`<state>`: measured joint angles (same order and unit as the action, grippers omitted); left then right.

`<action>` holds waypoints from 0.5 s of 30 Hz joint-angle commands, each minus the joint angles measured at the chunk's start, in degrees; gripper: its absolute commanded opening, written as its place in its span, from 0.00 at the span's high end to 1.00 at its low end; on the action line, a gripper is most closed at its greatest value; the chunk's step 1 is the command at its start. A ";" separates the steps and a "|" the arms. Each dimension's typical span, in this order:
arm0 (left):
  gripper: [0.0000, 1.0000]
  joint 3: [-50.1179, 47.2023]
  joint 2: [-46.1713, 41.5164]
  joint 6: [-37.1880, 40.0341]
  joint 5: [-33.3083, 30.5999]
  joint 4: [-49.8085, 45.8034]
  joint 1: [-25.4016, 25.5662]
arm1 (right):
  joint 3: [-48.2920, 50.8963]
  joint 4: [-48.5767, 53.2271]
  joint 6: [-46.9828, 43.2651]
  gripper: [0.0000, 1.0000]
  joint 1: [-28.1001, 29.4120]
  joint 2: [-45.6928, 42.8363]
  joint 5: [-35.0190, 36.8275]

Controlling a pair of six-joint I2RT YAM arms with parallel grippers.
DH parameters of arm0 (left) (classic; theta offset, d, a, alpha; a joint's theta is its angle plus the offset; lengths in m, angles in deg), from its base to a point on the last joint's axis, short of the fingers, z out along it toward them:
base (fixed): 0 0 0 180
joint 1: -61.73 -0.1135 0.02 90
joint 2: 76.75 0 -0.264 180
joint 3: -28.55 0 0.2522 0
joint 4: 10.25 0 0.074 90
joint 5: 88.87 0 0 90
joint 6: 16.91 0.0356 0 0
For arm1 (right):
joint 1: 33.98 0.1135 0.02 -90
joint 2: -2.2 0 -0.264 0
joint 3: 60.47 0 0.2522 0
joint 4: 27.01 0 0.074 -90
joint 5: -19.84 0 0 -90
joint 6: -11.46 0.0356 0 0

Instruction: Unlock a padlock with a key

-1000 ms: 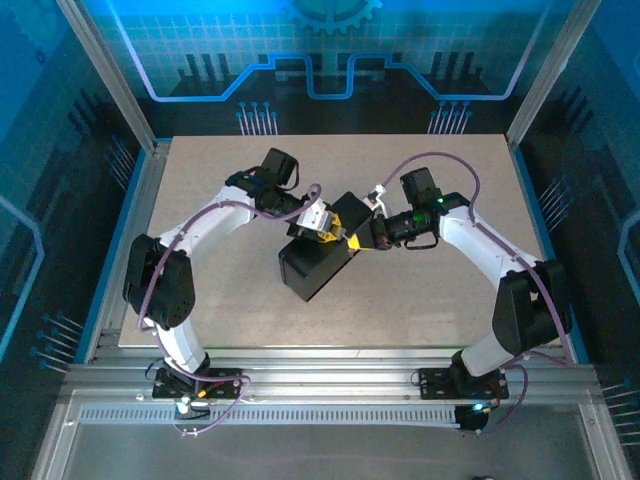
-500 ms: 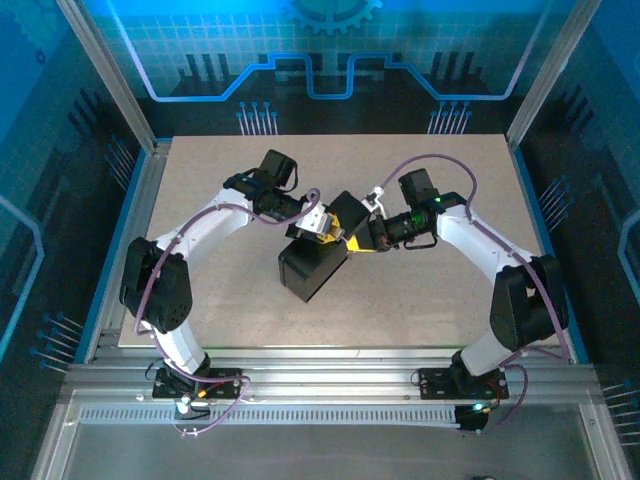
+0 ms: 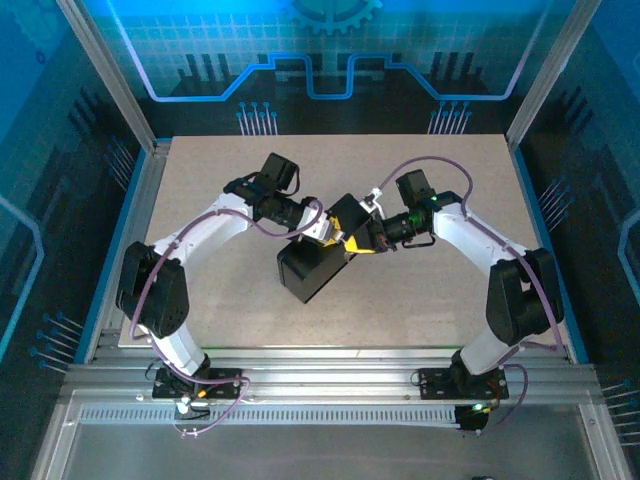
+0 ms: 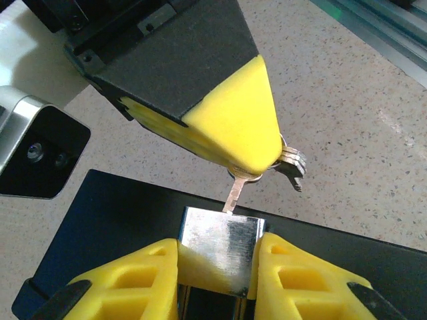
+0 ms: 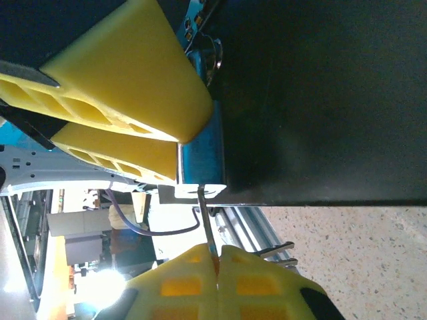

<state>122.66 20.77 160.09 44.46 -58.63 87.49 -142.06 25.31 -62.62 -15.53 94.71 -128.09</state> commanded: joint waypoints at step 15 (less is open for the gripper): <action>0.78 -1.08 -2.86 7.80 -1.27 1.96 2.61 | -1.77 0.27 3.27 1.00 0.09 0.24 -6.13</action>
<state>122.38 19.94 162.65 41.75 -58.58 88.56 -142.21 25.99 -59.93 -15.59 95.25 -129.90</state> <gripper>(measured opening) 0.249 0.055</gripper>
